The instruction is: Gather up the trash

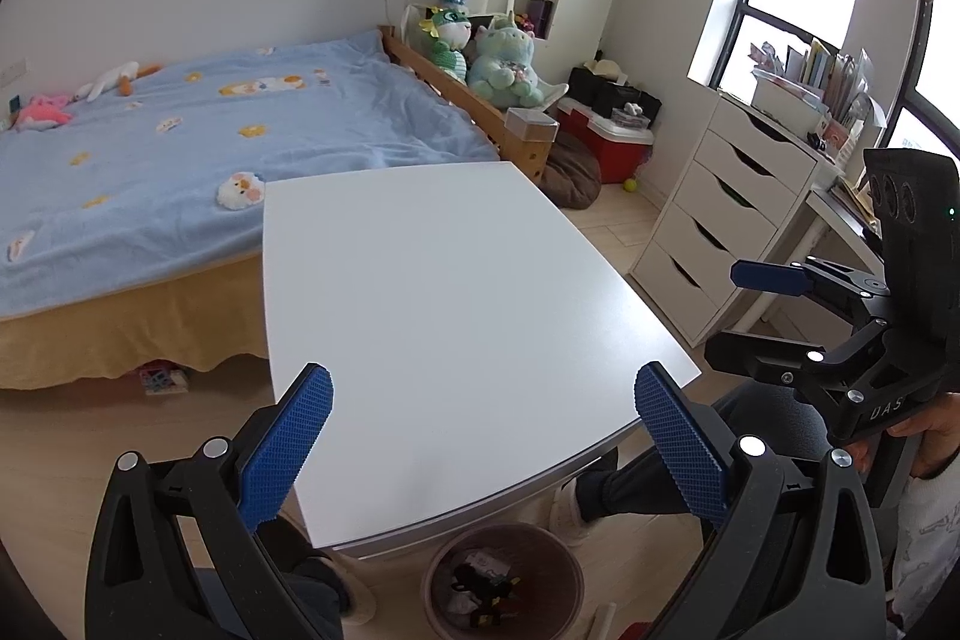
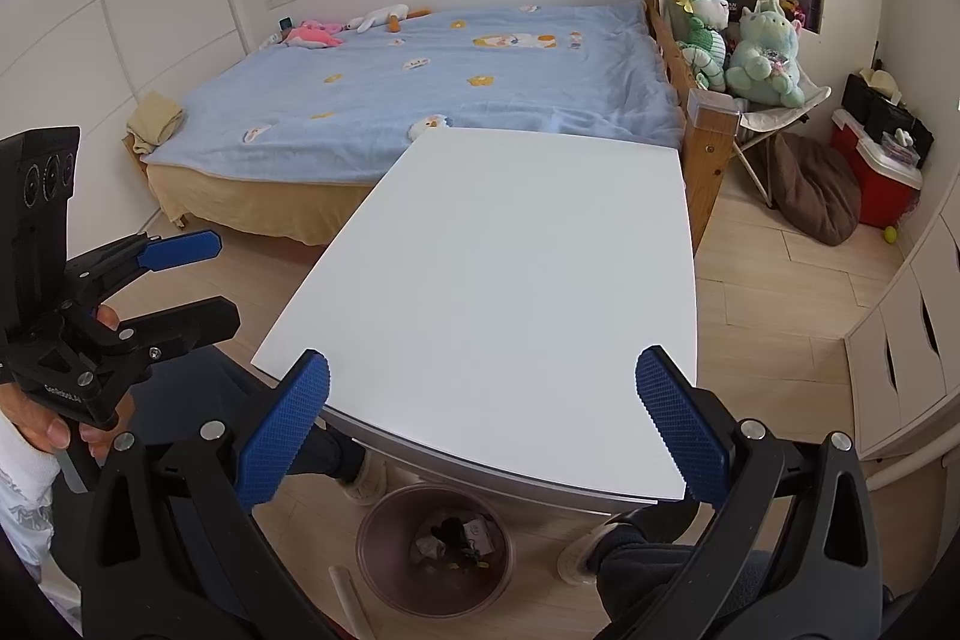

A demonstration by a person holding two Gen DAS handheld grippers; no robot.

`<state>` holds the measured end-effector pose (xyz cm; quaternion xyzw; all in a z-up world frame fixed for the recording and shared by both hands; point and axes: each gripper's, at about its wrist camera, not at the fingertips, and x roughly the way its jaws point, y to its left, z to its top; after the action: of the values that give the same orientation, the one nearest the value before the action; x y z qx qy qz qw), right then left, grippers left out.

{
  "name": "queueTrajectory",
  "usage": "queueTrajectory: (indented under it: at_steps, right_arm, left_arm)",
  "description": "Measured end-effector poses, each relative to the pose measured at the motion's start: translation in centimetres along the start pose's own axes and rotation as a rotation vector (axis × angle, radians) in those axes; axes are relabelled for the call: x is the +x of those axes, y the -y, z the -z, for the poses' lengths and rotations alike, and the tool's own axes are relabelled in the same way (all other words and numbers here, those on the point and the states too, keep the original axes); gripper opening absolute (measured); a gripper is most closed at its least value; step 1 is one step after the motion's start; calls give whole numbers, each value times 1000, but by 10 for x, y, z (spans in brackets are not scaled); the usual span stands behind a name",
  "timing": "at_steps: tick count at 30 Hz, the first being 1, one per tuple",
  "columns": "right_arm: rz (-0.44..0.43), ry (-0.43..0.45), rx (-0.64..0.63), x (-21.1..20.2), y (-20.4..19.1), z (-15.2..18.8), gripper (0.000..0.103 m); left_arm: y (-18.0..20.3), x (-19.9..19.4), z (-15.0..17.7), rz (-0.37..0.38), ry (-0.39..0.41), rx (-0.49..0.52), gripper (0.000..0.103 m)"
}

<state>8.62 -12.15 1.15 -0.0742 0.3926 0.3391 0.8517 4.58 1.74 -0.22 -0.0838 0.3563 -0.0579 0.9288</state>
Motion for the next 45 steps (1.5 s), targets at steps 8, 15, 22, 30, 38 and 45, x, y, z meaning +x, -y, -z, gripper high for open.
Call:
queueTrajectory:
  at_steps: [8, 15, 22, 30, 38, 45]
  right_arm:
    - [1, 0, -2, 0, 0, 0, 100]
    - [1, -2, -2, 0, 0, 0, 100]
    - [1, -2, -2, 0, 0, 1, 100]
    - [0, -4, -2, 1, 0, 2, 100]
    - [0, -5, -2, 1, 0, 2, 100]
    - [1, -5, -2, 1, 0, 2, 100]
  left_arm:
    - [0, 0, 0, 2, 0, 0, 97]
    - [-1, 0, -1, 3, -1, -3, 97]
    - [-1, 0, -1, 1, -1, -2, 97]
    - [-1, 1, 0, 4, -4, 1, 97]
    - [0, 1, 0, 6, -6, 2, 97]
    - [2, 3, 2, 11, -11, 4, 97]
